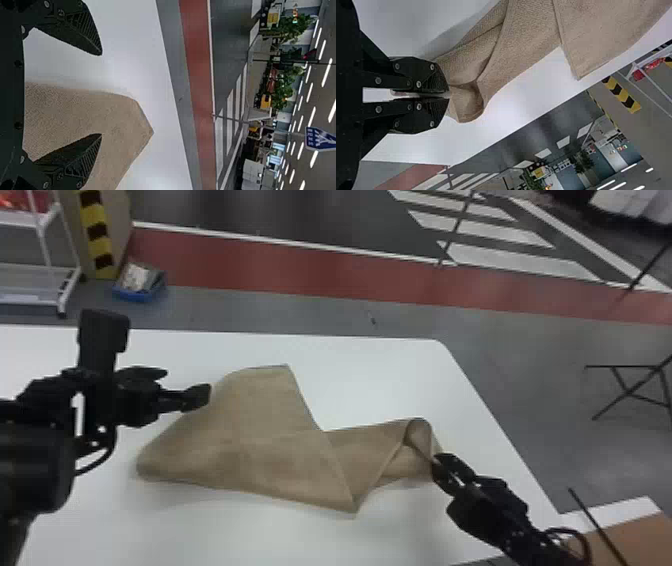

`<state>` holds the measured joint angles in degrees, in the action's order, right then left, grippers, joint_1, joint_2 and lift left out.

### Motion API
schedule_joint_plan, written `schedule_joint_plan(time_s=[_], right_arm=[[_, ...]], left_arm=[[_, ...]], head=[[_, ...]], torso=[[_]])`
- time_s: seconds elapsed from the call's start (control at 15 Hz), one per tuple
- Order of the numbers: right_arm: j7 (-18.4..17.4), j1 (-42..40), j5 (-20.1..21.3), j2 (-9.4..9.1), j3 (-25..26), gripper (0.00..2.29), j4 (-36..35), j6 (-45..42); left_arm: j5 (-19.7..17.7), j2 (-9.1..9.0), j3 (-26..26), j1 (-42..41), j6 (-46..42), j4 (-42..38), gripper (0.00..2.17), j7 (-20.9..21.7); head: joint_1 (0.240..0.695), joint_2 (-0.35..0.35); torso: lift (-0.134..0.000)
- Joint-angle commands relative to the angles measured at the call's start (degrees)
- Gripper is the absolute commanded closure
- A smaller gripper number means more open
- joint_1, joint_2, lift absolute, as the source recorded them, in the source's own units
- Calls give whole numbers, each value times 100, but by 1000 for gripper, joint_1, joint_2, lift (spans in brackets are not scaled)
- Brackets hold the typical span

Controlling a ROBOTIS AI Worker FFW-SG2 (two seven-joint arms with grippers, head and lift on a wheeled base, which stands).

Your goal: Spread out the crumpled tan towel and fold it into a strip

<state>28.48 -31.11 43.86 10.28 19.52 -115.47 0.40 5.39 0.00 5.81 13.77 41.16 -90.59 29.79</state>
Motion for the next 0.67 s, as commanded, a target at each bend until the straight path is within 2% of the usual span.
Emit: schedule_joint_plan(time_s=[0.0, 0.33, 0.6], right_arm=[[0, -79, 70, -53, -62, 1055, -81, 97], [0, -132, 193, -149, -203, 1055, -142, 167], [0, -211, 246, -185, -247, 1055, -248, 237]], left_arm=[[112, -15, 113, 390, -376, 710, 208, -18], [165, -15, 342, 557, -587, 1237, 211, 35], [419, -15, 526, 557, -710, 1518, 215, 79]], head=[[695, -312], [695, -307], [695, -311]], torso=[[-124], [-124], [-124]])
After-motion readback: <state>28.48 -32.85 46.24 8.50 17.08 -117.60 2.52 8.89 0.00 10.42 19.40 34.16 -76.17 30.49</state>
